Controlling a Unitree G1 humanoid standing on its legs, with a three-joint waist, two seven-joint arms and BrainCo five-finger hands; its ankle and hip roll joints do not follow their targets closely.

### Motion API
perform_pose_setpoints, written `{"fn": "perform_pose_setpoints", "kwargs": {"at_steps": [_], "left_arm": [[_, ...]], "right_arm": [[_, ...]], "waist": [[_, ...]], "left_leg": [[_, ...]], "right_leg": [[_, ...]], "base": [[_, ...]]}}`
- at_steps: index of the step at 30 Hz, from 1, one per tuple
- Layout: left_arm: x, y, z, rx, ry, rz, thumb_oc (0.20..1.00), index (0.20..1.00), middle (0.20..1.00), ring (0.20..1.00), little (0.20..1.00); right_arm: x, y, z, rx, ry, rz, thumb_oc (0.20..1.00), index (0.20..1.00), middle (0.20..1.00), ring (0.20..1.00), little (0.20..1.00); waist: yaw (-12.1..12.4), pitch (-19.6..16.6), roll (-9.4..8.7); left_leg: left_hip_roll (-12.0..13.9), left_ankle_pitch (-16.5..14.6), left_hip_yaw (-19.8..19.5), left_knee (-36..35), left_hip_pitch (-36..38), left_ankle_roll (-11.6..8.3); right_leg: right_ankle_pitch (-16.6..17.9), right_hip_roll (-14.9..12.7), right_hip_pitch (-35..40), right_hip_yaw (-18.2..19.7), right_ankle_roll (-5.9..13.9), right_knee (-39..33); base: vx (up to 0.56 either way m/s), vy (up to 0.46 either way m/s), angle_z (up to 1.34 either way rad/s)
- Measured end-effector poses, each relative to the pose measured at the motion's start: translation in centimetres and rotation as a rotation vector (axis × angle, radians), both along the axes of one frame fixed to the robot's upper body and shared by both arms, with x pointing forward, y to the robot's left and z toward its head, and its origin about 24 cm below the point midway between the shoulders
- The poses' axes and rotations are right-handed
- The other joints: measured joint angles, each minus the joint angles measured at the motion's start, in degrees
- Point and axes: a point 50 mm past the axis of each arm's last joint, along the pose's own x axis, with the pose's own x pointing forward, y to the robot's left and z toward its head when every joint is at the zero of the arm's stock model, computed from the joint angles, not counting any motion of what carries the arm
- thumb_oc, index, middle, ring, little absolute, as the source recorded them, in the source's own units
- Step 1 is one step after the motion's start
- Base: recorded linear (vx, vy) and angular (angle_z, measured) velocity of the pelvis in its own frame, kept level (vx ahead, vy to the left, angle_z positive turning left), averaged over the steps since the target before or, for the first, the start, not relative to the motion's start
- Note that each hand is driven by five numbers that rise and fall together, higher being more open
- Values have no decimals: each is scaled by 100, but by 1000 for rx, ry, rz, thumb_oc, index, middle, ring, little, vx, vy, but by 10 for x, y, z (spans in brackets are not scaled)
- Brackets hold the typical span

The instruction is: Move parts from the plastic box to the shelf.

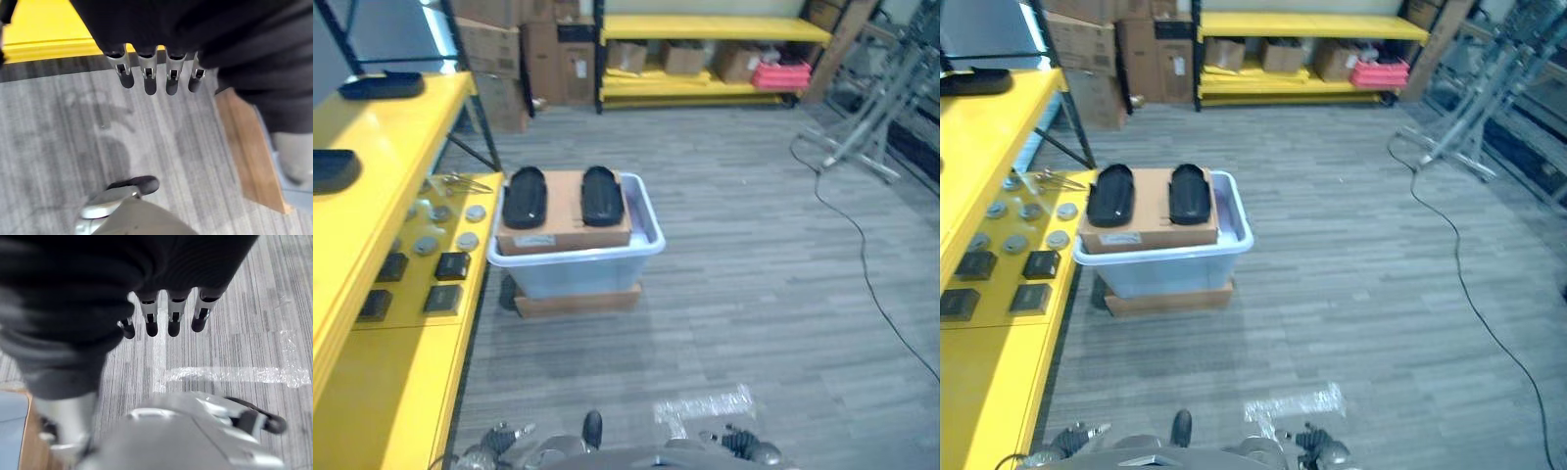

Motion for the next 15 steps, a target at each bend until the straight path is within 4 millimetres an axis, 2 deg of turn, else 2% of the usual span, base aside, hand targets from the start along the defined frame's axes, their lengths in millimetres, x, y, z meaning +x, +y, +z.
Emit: {"fn": "perform_pose_setpoints", "kwargs": {"at_steps": [1, 2, 3, 4, 5, 6, 7, 10, 11, 12, 13, 14, 15], "left_arm": [[2, -2, 0, -3, -3, -3, 1000, 1000, 1000, 1000, 1000], [4, -1, 1, -2, -7, -3, 1000, 1000, 1000, 1000, 1000], [4, -3, 0, -5, -7, -3, 1000, 1000, 1000, 1000, 1000], [3, -2, 0, -2, 0, 3, 1000, 1000, 1000, 1000, 1000], [4, 5, 2, 11, -5, 24, 1000, 1000, 1000, 1000, 1000], [-2, 7, 1, 15, 8, 30, 1000, 1000, 1000, 1000, 1000], [-10, 6, -1, 12, 26, 39, 1000, 1000, 1000, 1000, 1000], [-23, 5, -3, 8, 55, 45, 1000, 1000, 1000, 1000, 1000], [-26, 5, -4, 8, 63, 45, 1000, 1000, 1000, 1000, 1000], [-27, 4, -4, 5, 69, 43, 1000, 1000, 1000, 1000, 1000], [-33, 1, -6, -1, 85, 46, 1000, 1000, 1000, 1000, 1000], [-37, 0, -6, -5, 92, 49, 1000, 1000, 1000, 1000, 1000], [-40, -3, -7, -14, 96, 66, 1000, 1000, 1000, 1000, 1000]], "right_arm": [[2, -2, 1, -8, -7, 11, 1000, 1000, 1000, 1000, 1000], [4, -3, 2, -13, -13, 25, 1000, 1000, 1000, 1000, 1000], [4, -2, 2, -14, -15, 33, 1000, 1000, 1000, 1000, 1000], [6, 1, 2, -9, -21, 42, 1000, 1000, 1000, 1000, 1000], [9, 3, 2, 0, -29, 41, 1000, 1000, 1000, 1000, 1000], [10, 5, 2, 11, -43, 12, 1000, 1000, 1000, 1000, 1000], [9, 7, 2, 17, -40, 9, 1000, 1000, 1000, 1000, 1000], [6, 11, 0, 27, -28, 8, 1000, 1000, 1000, 1000, 1000], [4, 10, -1, 27, -21, 6, 1000, 1000, 1000, 1000, 1000], [4, 10, -1, 24, -18, 11, 1000, 1000, 1000, 1000, 1000], [3, 10, -1, 22, -7, 13, 1000, 1000, 1000, 1000, 1000], [-3, 10, -3, 26, 6, 10, 1000, 1000, 1000, 1000, 1000], [-4, 8, -2, 26, 5, -1, 1000, 1000, 1000, 1000, 1000]], "waist": [[-22, 14, 90], [-17, -15, 148], [-28, -1, 183], [-63, 4, 146], [-131, 60, -44], [-235, 129, -17], [-222, 92, -47], [-244, 28, -104], [-239, 7, -129], [-233, -19, -131], [-230, -53, -35], [-237, -151, -39], [-183, -215, -75]], "left_leg": [[-11, -83, 2, -84, 91, -74], [0, -198, 1, -142, 132, -106], [13, -366, 47, -194, 188, -309], [51, -657, 226, -146, 247, -631], [29, -825, 450, 183, 185, -566], [-53, -794, 576, 237, 260, -112], [-47, -792, 591, 137, 396, -98], [-64, -837, 474, -179, 829, -101], [-72, -790, 475, -199, 954, -15], [-36, -885, 381, -187, 1056, -169], [84, -972, 220, -170, 1211, -305], [93, -978, 159, -14, 1178, -320], [110, -1063, 45, 193, 1149, -452]], "right_leg": [[-84, -122, -108, -255, -93, -561], [-96, -160, -153, -450, -98, -1184], [49, -72, -257, -612, -97, -2053], [310, -18, -259, -586, -90, -2991], [525, -46, -220, -487, 123, -3706], [1005, 93, -332, 10, 346, -4380], [1215, 174, -356, 86, 227, -4497], [1672, 481, -424, 22, 148, -4596], [1789, 520, -353, -101, 66, -4655], [1804, 630, -213, -231, 6, -4550], [1724, 770, -96, -348, -205, -4455], [1835, 850, 29, -375, -399, -4570], [1809, 902, 212, -357, -565, -4622]], "base": [[415, -111, 0], [287, -125, -4], [297, -133, -8], [309, -128, 7], [348, -134, 40], [336, -137, 40], [299, -162, 38], [219, -156, 19], [300, -207, 26], [303, -208, 37], [238, -213, 39], [301, -274, 39], [195, -188, 49]]}}
